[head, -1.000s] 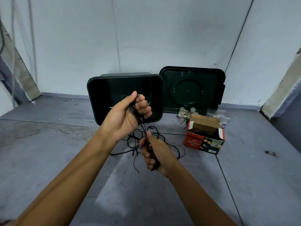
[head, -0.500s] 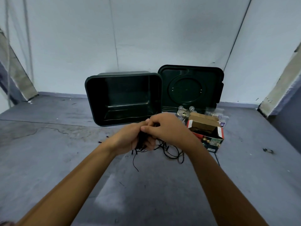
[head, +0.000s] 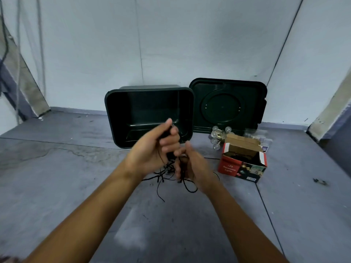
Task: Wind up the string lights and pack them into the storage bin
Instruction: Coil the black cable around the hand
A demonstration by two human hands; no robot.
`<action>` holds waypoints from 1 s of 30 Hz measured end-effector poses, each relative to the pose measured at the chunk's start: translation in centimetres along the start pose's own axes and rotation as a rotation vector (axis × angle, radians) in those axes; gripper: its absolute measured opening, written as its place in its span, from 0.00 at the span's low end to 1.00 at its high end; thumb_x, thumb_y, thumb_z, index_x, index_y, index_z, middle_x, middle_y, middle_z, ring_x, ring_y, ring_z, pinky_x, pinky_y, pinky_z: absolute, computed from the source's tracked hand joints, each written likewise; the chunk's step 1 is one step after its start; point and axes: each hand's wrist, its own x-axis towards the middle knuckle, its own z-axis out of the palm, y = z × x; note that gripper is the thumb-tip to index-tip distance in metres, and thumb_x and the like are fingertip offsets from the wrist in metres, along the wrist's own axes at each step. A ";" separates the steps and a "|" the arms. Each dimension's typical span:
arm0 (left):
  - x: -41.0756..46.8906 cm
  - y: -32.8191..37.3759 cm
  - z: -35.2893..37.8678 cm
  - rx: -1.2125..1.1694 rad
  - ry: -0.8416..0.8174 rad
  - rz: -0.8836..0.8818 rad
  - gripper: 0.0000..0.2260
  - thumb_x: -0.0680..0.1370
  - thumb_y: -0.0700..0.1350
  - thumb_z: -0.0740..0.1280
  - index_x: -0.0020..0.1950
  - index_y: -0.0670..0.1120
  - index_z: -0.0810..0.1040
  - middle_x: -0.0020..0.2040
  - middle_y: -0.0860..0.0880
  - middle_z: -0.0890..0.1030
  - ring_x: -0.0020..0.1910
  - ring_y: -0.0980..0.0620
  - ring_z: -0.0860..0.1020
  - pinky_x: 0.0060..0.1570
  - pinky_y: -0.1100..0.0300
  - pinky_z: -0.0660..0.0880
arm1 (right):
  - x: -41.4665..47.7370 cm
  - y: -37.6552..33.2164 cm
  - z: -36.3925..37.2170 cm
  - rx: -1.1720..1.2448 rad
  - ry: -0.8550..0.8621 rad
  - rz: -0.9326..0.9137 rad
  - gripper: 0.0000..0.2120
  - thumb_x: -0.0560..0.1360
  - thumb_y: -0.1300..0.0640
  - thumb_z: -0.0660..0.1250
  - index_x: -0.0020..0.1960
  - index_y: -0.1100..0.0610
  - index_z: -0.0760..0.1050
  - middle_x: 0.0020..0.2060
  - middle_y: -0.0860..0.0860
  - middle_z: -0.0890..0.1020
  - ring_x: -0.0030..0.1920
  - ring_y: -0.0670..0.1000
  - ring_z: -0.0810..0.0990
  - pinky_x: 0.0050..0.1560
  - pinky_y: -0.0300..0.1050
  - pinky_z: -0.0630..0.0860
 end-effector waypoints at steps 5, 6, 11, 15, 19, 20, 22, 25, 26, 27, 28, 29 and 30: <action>1.9 2.9 -0.9 -0.037 0.137 0.169 0.19 0.78 0.52 0.54 0.32 0.47 0.74 0.23 0.54 0.67 0.22 0.58 0.68 0.33 0.64 0.75 | -2.8 1.9 1.3 -0.252 -0.070 0.079 0.14 0.81 0.50 0.53 0.48 0.53 0.75 0.34 0.51 0.81 0.33 0.49 0.80 0.40 0.44 0.76; 2.1 3.0 -1.1 -0.020 0.162 0.176 0.18 0.79 0.52 0.53 0.33 0.47 0.73 0.24 0.54 0.68 0.23 0.57 0.69 0.34 0.63 0.76 | -3.5 1.5 1.5 -0.302 -0.109 0.068 0.12 0.81 0.51 0.53 0.49 0.49 0.75 0.34 0.50 0.80 0.33 0.48 0.79 0.38 0.42 0.76; 2.2 1.1 -2.0 0.174 0.280 0.115 0.17 0.82 0.49 0.53 0.38 0.43 0.71 0.28 0.49 0.76 0.30 0.52 0.77 0.39 0.60 0.79 | -4.9 -3.8 1.7 -0.673 -0.053 -0.151 0.15 0.80 0.49 0.55 0.42 0.54 0.75 0.27 0.47 0.70 0.27 0.41 0.68 0.30 0.36 0.66; 1.2 -1.1 -1.4 0.456 0.226 -0.062 0.19 0.82 0.50 0.51 0.48 0.40 0.77 0.39 0.42 0.81 0.36 0.49 0.80 0.38 0.59 0.79 | -3.4 -7.9 1.4 -0.778 0.113 -0.313 0.22 0.79 0.47 0.55 0.34 0.56 0.75 0.25 0.46 0.75 0.25 0.42 0.72 0.27 0.33 0.69; -0.3 -2.6 -0.9 0.568 0.085 -0.270 0.30 0.76 0.64 0.47 0.37 0.41 0.75 0.25 0.46 0.72 0.24 0.50 0.70 0.31 0.58 0.70 | -0.6 -9.6 0.3 -0.606 0.239 -0.392 0.25 0.80 0.47 0.55 0.33 0.60 0.78 0.20 0.46 0.70 0.20 0.42 0.66 0.23 0.29 0.62; -0.7 -2.7 -0.8 0.559 0.036 -0.303 0.31 0.74 0.66 0.46 0.34 0.42 0.75 0.22 0.48 0.69 0.21 0.52 0.67 0.31 0.59 0.67 | 0.2 -9.8 -0.2 -0.517 0.264 -0.390 0.25 0.80 0.48 0.55 0.31 0.58 0.78 0.21 0.49 0.70 0.19 0.42 0.65 0.22 0.28 0.61; -1.5 -3.0 -0.9 0.498 -0.074 -0.328 0.32 0.73 0.69 0.47 0.30 0.45 0.74 0.20 0.51 0.65 0.19 0.55 0.64 0.29 0.62 0.66 | 1.7 -9.4 -1.1 -0.358 0.305 -0.370 0.23 0.80 0.50 0.56 0.31 0.58 0.76 0.22 0.54 0.66 0.17 0.42 0.62 0.20 0.28 0.61; -2.1 -2.9 -1.0 0.335 -0.241 -0.274 0.26 0.73 0.67 0.57 0.30 0.47 0.74 0.19 0.55 0.66 0.18 0.59 0.64 0.27 0.65 0.63 | 3.5 -7.1 -2.0 -0.338 0.384 -0.313 0.22 0.80 0.51 0.56 0.31 0.57 0.74 0.21 0.48 0.65 0.18 0.41 0.62 0.22 0.30 0.61; -2.0 -2.7 -1.0 0.296 -0.282 -0.231 0.23 0.74 0.64 0.61 0.31 0.47 0.74 0.20 0.56 0.67 0.18 0.60 0.65 0.26 0.65 0.64 | 3.8 -5.9 -2.2 -0.384 0.408 -0.280 0.21 0.80 0.50 0.56 0.30 0.55 0.73 0.21 0.47 0.66 0.19 0.41 0.63 0.24 0.32 0.61; -1.9 -2.2 -1.0 0.257 -0.311 -0.181 0.20 0.75 0.60 0.63 0.32 0.47 0.75 0.20 0.57 0.67 0.18 0.61 0.66 0.27 0.66 0.66 | 3.9 -4.6 -2.2 -0.432 0.418 -0.248 0.21 0.80 0.50 0.56 0.30 0.54 0.71 0.22 0.47 0.67 0.22 0.42 0.64 0.26 0.34 0.62; -1.7 -1.6 -1.0 0.208 -0.327 -0.124 0.18 0.76 0.56 0.63 0.33 0.47 0.75 0.20 0.57 0.66 0.19 0.62 0.67 0.28 0.66 0.70 | 3.9 -3.2 -2.1 -0.462 0.412 -0.222 0.21 0.81 0.50 0.55 0.31 0.54 0.70 0.24 0.47 0.67 0.24 0.43 0.65 0.27 0.36 0.62; -1.5 -1.0 -0.8 0.148 -0.320 -0.068 0.17 0.78 0.54 0.62 0.33 0.46 0.75 0.20 0.56 0.65 0.19 0.62 0.68 0.28 0.65 0.72 | 3.6 -1.7 -1.9 -0.465 0.395 -0.192 0.20 0.81 0.51 0.55 0.31 0.54 0.69 0.26 0.48 0.68 0.27 0.45 0.66 0.29 0.38 0.63; -1.2 -0.2 -0.4 0.089 -0.277 -0.013 0.17 0.78 0.52 0.60 0.33 0.46 0.75 0.20 0.56 0.65 0.19 0.61 0.68 0.28 0.65 0.72 | 3.2 -0.3 -1.6 -0.450 0.371 -0.159 0.20 0.81 0.50 0.54 0.32 0.54 0.68 0.27 0.49 0.68 0.28 0.45 0.66 0.30 0.39 0.63</action>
